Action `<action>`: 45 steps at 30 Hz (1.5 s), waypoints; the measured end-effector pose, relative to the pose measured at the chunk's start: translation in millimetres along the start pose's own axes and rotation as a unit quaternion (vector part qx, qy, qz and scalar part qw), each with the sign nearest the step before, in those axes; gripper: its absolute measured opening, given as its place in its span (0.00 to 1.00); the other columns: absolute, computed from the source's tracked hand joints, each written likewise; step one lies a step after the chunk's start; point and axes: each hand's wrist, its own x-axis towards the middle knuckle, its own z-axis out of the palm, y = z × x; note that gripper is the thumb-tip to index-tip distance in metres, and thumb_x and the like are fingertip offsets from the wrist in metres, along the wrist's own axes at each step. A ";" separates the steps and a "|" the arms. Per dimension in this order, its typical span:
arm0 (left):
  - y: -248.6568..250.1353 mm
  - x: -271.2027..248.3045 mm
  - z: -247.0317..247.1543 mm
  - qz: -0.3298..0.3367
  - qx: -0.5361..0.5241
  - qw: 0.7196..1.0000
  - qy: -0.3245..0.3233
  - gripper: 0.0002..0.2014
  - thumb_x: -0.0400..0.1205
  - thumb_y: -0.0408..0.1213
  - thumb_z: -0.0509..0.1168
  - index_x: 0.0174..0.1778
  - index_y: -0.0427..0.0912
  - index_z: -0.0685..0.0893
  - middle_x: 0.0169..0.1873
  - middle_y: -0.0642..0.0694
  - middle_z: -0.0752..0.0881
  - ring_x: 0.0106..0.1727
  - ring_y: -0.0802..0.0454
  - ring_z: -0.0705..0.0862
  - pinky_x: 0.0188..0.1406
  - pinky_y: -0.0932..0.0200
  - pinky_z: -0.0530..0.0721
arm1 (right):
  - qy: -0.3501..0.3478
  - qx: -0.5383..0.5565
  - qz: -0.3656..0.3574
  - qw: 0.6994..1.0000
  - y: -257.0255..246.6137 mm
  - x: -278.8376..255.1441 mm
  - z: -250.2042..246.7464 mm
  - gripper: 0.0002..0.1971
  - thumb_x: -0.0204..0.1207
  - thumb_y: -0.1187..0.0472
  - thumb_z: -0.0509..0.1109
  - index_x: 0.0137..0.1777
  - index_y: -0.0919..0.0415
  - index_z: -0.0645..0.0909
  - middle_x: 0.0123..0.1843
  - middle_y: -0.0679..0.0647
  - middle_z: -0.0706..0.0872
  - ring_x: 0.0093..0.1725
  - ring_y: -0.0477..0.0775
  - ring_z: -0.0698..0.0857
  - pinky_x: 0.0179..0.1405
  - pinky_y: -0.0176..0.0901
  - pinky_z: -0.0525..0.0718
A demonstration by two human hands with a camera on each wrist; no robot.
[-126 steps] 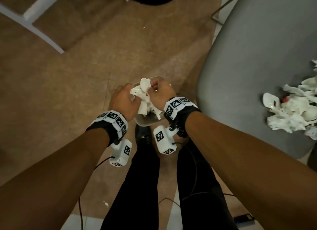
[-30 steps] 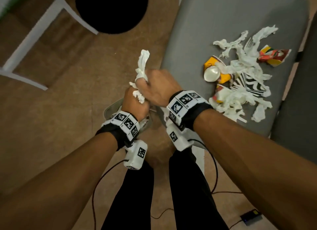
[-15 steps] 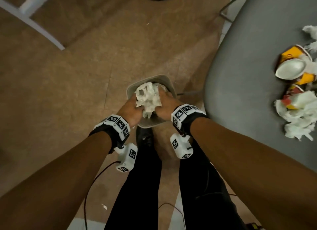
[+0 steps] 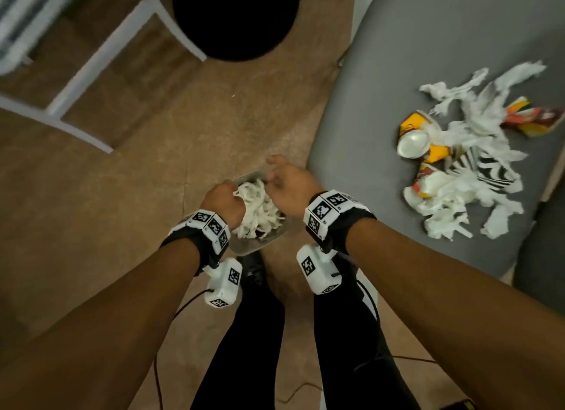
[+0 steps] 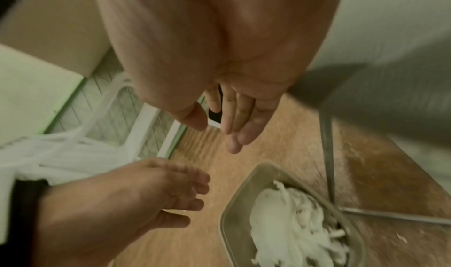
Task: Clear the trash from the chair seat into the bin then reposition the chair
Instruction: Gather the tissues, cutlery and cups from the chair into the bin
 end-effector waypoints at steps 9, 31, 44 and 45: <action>202.3 -12.4 28.1 0.252 -0.006 0.967 0.043 0.22 0.77 0.36 0.64 0.69 0.44 0.76 0.63 0.43 0.81 0.63 0.41 0.83 0.66 0.48 0.80 | 0.182 0.128 0.033 0.974 80.8 -64.6 -178.5 0.19 0.77 0.58 0.61 0.69 0.54 0.76 0.49 0.58 0.90 0.44 0.61 0.91 0.54 0.59 0.88; 263.0 -0.1 55.3 0.453 0.179 0.873 0.015 0.22 0.84 0.34 0.61 0.73 0.56 0.75 0.73 0.50 0.76 0.65 0.39 0.82 0.63 0.43 0.82 | 0.335 -0.028 0.218 0.916 224.3 -95.5 -312.3 0.19 0.76 0.52 0.72 0.67 0.52 0.82 0.63 0.56 0.89 0.63 0.63 0.86 0.65 0.50 0.83; 151.8 -31.1 14.6 0.382 0.066 0.919 0.077 0.22 0.86 0.37 0.62 0.75 0.60 0.76 0.72 0.51 0.74 0.65 0.50 0.80 0.60 0.56 0.82 | 0.351 0.121 0.023 0.928 82.5 -58.2 -224.5 0.20 0.75 0.46 0.73 0.64 0.51 0.78 0.52 0.45 0.89 0.50 0.47 0.88 0.57 0.46 0.86; 137.5 -33.8 14.0 0.373 0.055 0.922 0.091 0.22 0.85 0.36 0.64 0.75 0.59 0.77 0.71 0.49 0.74 0.65 0.50 0.80 0.59 0.58 0.81 | 0.314 0.105 0.006 0.943 67.1 -54.8 -205.4 0.20 0.76 0.46 0.72 0.66 0.51 0.77 0.53 0.47 0.89 0.52 0.50 0.88 0.58 0.49 0.86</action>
